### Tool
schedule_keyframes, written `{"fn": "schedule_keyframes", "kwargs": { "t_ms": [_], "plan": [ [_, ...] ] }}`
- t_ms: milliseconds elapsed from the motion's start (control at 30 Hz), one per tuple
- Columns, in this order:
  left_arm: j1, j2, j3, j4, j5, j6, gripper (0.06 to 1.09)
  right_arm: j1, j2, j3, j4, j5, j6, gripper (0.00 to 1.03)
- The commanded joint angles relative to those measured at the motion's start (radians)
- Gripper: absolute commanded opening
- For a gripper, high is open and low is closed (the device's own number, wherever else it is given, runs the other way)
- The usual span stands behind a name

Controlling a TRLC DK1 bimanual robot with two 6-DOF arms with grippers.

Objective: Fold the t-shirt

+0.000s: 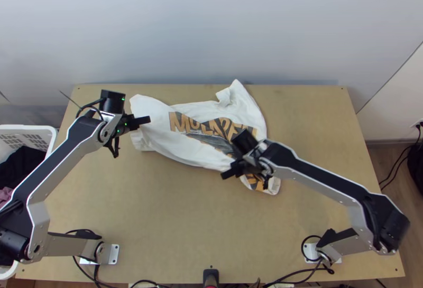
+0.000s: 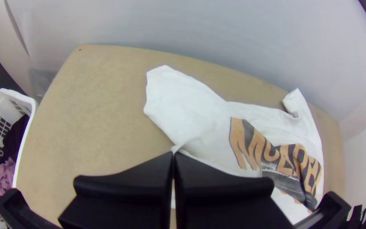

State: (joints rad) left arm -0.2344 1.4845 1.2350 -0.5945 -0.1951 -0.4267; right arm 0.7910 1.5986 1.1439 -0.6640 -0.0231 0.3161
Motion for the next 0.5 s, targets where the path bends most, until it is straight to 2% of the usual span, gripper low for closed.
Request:
{"fn": "schedule_keyframes", "kwargs": {
  "t_ms": [0, 167, 467],
  "plan": [
    [-0.008, 0.04, -0.023, 0.022, 0.039, -0.029, 0.1, -0.102, -0.058, 0.059, -0.045, 0.0, -0.002, 0.03],
    [-0.014, 0.066, -0.075, 0.047, 0.063, -0.03, 0.1, -0.151, -0.051, 0.109, -0.066, -0.001, -0.002, 0.03],
    [-0.013, 0.06, -0.152, 0.061, 0.117, -0.038, 0.1, -0.154, -0.045, 0.083, -0.115, -0.018, -0.003, 0.03]
  ]
}}
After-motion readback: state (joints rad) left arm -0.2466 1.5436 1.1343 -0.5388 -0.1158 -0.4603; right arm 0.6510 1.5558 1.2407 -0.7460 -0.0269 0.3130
